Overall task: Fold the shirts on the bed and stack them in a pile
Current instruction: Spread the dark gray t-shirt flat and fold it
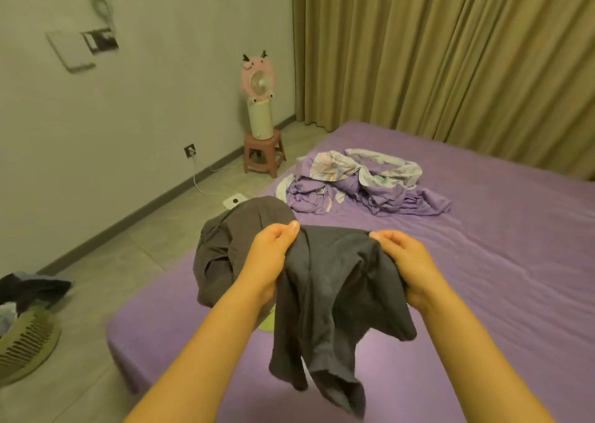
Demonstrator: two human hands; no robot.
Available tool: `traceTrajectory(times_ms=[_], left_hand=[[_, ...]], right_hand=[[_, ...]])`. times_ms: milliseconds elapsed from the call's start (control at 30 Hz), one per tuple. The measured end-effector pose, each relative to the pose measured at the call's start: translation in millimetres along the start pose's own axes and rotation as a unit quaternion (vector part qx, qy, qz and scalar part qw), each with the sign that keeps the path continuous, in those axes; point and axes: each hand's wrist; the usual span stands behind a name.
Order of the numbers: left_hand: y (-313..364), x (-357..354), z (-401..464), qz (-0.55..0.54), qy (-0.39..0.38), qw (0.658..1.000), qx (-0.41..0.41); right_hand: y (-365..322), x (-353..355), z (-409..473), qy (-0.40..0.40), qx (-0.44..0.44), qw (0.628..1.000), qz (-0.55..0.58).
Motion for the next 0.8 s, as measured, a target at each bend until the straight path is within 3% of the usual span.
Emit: traceTrajectory(times_ms=[67, 133, 233, 300, 467, 600, 667, 800], left_hand=[[28.5, -3.3, -11.2, 0.025, 0.016, 0.998, -0.055], [52.0, -2.6, -21.1, 0.063, 0.02, 0.992, -0.105], [69.6, -2.0, -31.0, 0.115, -0.005, 0.985, -0.131], [74.5, -7.9, -37.4, 0.14, -0.022, 0.98, -0.14], [97.3, -34.8, -63.9, 0.131, -0.076, 0.976, -0.156], [120.0, -44.5, -79.6, 0.129, -0.117, 0.968, -0.179], [129.1, -43.8, -82.9, 0.105, -0.128, 0.969, -0.187], [137.9, -30.4, -80.5, 0.087, -0.144, 0.966, -0.194]], right_hand=[[-27.0, 7.0, -7.7, 0.012, 0.031, 0.999, -0.002], [-54.9, 18.4, -15.9, 0.032, 0.097, 0.991, -0.085], [-96.0, 34.6, -31.3, 0.053, 0.197, 0.952, -0.227], [-112.3, 39.7, -41.5, 0.072, 0.23, 0.937, -0.251], [-112.7, 27.8, -63.2, 0.099, 0.272, 0.914, -0.283], [-89.5, -0.5, -89.8, 0.06, 0.357, 0.85, -0.383], [-78.7, -13.6, -100.2, 0.039, 0.339, 0.869, -0.359], [-74.9, -15.4, -115.1, 0.124, 0.334, 0.897, -0.262]])
Point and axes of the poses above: each hand's wrist, its own z-axis towards the middle knuckle, its own x-axis out of the back of the hand, y = z × x, and after that the axes turned 14 degrees about x, right-handed
